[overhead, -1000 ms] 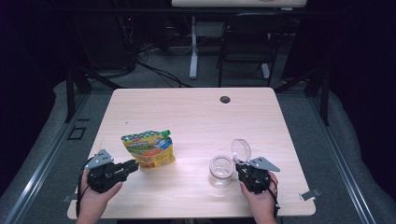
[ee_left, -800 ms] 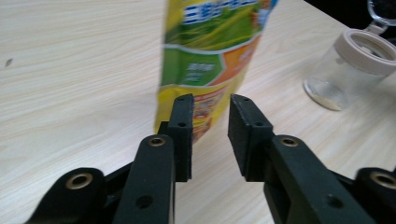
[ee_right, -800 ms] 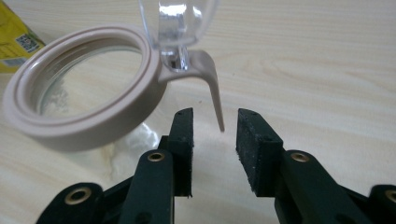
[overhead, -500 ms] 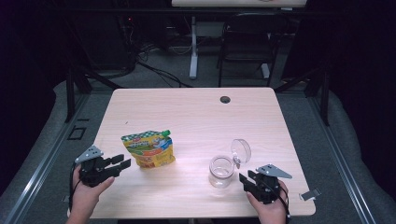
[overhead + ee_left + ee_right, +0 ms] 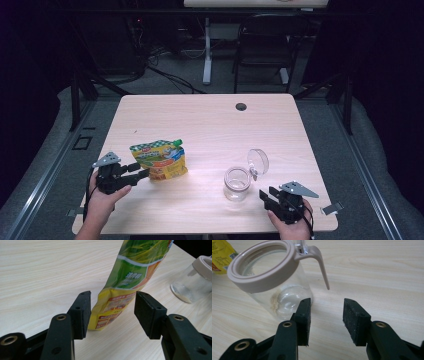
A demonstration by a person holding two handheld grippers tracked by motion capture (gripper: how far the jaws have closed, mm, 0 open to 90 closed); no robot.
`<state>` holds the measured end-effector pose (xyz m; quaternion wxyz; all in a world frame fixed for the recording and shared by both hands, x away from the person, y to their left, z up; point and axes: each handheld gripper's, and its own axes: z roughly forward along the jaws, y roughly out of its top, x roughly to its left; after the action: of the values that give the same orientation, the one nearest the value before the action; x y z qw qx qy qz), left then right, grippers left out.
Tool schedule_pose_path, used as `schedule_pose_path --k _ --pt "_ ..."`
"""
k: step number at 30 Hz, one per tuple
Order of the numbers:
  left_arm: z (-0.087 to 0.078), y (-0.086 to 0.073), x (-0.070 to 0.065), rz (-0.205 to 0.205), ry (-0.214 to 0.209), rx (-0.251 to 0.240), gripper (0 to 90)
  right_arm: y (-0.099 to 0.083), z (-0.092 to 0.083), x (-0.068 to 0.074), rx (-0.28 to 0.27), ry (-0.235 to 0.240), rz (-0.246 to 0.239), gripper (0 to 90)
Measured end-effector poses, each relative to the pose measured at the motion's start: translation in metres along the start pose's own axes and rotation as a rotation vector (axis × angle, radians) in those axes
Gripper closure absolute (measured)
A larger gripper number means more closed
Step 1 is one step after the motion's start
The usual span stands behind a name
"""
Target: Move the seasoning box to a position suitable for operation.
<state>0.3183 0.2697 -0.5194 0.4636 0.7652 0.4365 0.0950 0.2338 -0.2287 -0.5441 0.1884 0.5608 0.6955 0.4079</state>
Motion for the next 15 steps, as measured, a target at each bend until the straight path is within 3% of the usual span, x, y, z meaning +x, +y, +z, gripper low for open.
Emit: schedule_pose_path --k 9,15 --pt "0.002 0.002 0.001 -0.008 -0.003 -0.002 53.2 -0.006 -0.003 -0.013 0.0 -0.006 0.075 58.3" --pt "-0.001 0.001 -0.002 -0.001 -0.007 0.011 61.5 -0.006 -0.004 -0.014 -0.01 -0.011 0.067 58.9"
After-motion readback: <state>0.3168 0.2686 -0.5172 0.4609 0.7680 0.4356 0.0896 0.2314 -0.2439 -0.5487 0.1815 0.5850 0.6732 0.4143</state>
